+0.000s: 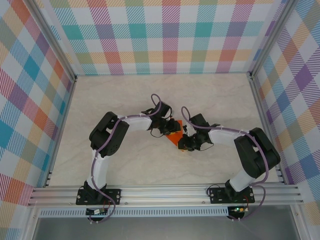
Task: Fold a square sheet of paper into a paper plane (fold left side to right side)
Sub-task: Fourth fold the wing at the center of the table.
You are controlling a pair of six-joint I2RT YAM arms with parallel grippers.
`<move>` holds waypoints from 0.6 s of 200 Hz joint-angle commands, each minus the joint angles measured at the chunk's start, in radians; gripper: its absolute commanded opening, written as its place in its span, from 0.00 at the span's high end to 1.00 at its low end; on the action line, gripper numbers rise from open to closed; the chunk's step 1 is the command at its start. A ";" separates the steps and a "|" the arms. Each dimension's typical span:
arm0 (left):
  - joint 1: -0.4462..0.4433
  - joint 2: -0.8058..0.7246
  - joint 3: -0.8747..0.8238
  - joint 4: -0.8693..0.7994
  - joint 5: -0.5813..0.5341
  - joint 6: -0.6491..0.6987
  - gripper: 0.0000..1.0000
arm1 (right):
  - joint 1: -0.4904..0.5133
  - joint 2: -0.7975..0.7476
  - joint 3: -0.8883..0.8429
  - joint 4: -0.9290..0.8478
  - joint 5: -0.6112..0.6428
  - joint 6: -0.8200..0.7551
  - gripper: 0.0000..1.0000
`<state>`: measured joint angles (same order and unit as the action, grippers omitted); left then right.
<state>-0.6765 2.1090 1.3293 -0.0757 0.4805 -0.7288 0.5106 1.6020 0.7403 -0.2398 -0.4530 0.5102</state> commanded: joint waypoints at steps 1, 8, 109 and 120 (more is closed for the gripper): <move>-0.001 0.031 -0.023 -0.047 -0.037 0.009 0.73 | -0.007 0.011 0.013 0.040 -0.002 0.022 0.84; -0.001 0.031 -0.024 -0.047 -0.037 0.009 0.73 | -0.010 0.013 0.007 0.045 -0.005 0.023 0.84; -0.001 0.027 -0.025 -0.050 -0.040 0.011 0.73 | -0.020 0.036 -0.057 0.041 0.023 0.026 0.84; -0.001 0.029 -0.025 -0.050 -0.040 0.011 0.73 | -0.024 0.032 -0.066 0.044 0.025 0.028 0.84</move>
<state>-0.6765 2.1090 1.3293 -0.0757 0.4801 -0.7288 0.4969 1.6329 0.7132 -0.1722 -0.4526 0.5255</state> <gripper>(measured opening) 0.274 0.157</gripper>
